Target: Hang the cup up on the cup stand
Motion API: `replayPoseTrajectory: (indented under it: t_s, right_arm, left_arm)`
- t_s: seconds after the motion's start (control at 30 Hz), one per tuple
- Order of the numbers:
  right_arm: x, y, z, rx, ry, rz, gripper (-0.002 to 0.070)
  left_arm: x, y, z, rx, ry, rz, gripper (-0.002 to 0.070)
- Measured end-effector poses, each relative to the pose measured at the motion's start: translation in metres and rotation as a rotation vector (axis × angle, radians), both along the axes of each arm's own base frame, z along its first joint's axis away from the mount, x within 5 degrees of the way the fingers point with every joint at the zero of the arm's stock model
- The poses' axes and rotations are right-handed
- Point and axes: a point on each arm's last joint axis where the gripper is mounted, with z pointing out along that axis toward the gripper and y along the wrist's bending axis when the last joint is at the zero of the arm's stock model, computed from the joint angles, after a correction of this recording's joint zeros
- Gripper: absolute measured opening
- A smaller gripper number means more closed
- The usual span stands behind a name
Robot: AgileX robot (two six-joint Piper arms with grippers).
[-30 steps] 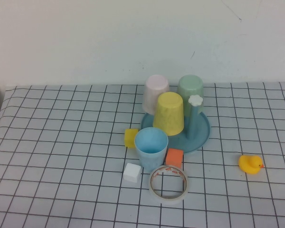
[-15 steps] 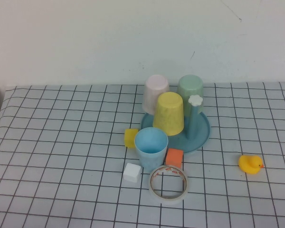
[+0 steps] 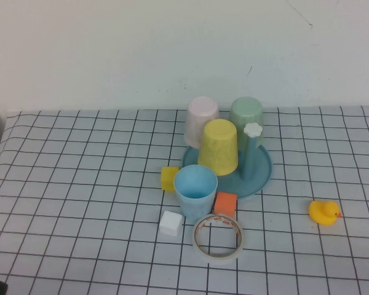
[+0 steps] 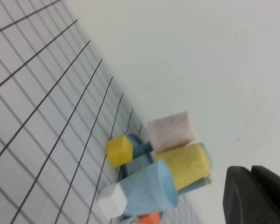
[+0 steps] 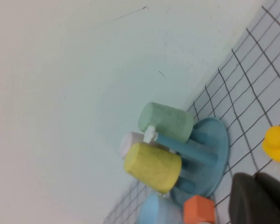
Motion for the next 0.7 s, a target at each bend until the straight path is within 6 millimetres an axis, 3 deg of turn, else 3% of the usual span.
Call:
replayPoseTrajectory:
  t_s: [0.17, 0.37, 0.53, 0.7]
  right_arm:
    - [0.0, 0.0, 0.0, -0.123, -0.023, 0.014, -0.0001]
    - [0.0, 0.0, 0.0, -0.157, -0.028, 0.021, -0.0001]
    - [0.0, 0.0, 0.0, -0.161, -0.028, 0.022, -0.0001]
    - [0.0, 0.0, 0.0, -0.161, -0.028, 0.022, -0.0001]
  left_arm:
    - [0.001, 0.004, 0.004, -0.007, -0.048, 0.048, -0.0003]
    - [0.0, 0.001, 0.007, 0.26, -0.094, 0.001, -0.0003]
    - [-0.004, -0.006, 0.055, 0.596, -0.185, -0.108, -0.0003]
    - [0.017, -0.015, 0.117, 0.926, -0.121, -0.301, -0.0003]
